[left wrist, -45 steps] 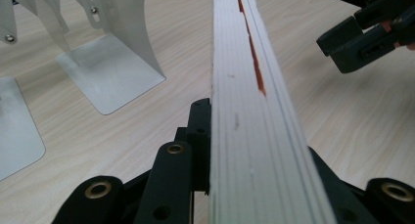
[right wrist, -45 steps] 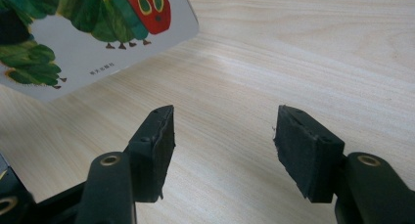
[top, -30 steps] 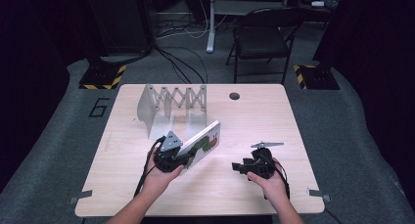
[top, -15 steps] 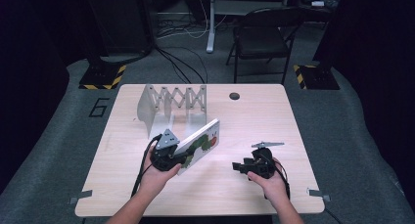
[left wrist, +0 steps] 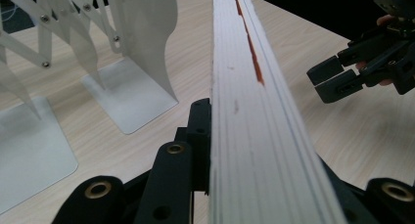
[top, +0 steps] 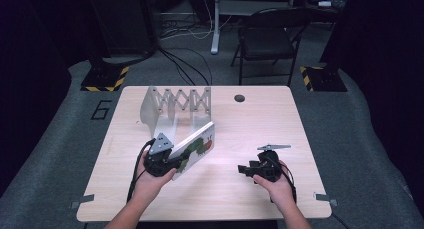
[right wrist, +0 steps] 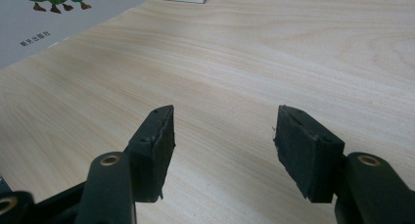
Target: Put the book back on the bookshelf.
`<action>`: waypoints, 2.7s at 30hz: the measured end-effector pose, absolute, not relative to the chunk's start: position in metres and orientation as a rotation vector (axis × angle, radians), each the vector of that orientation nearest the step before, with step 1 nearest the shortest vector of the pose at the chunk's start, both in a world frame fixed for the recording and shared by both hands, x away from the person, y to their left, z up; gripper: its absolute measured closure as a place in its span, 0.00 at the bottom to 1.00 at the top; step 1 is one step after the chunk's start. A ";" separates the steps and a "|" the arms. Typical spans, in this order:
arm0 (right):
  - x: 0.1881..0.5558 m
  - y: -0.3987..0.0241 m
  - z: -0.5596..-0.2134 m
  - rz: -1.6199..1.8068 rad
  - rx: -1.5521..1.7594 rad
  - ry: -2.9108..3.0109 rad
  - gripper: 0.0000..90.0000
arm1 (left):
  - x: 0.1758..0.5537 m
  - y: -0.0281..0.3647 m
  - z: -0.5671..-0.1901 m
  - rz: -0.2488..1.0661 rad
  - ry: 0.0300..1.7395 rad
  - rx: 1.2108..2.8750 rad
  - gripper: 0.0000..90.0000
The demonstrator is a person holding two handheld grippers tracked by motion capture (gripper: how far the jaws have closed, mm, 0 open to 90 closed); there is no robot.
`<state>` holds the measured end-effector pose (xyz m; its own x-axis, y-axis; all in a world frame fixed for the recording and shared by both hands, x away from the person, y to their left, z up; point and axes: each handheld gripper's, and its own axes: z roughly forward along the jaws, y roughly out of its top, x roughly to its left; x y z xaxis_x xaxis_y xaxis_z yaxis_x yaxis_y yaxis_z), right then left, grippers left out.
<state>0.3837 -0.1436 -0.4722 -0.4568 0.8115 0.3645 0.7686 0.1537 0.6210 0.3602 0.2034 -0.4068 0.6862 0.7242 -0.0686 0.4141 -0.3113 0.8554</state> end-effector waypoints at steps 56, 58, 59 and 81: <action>0.409 -0.105 -0.478 1.220 1.498 2.461 0.44 | 0.350 0.274 -0.427 0.643 1.173 1.763 0.84; 0.409 -0.105 -0.478 1.218 1.499 2.461 0.44 | 0.350 0.274 -0.428 0.646 1.179 1.760 0.84; 0.409 -0.105 -0.478 1.217 1.499 2.462 0.44 | 0.350 0.274 -0.429 0.649 1.180 1.759 0.84; 0.398 -0.116 -0.477 1.177 1.516 2.432 0.44 | 0.366 0.276 -0.441 0.725 1.263 1.683 0.84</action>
<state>0.3979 -0.1157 -0.4774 -0.5204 0.7844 0.3375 0.7514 0.2327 0.6175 0.3662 0.2757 -0.4411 0.3107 0.9490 -0.0540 0.4323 -0.0905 0.8972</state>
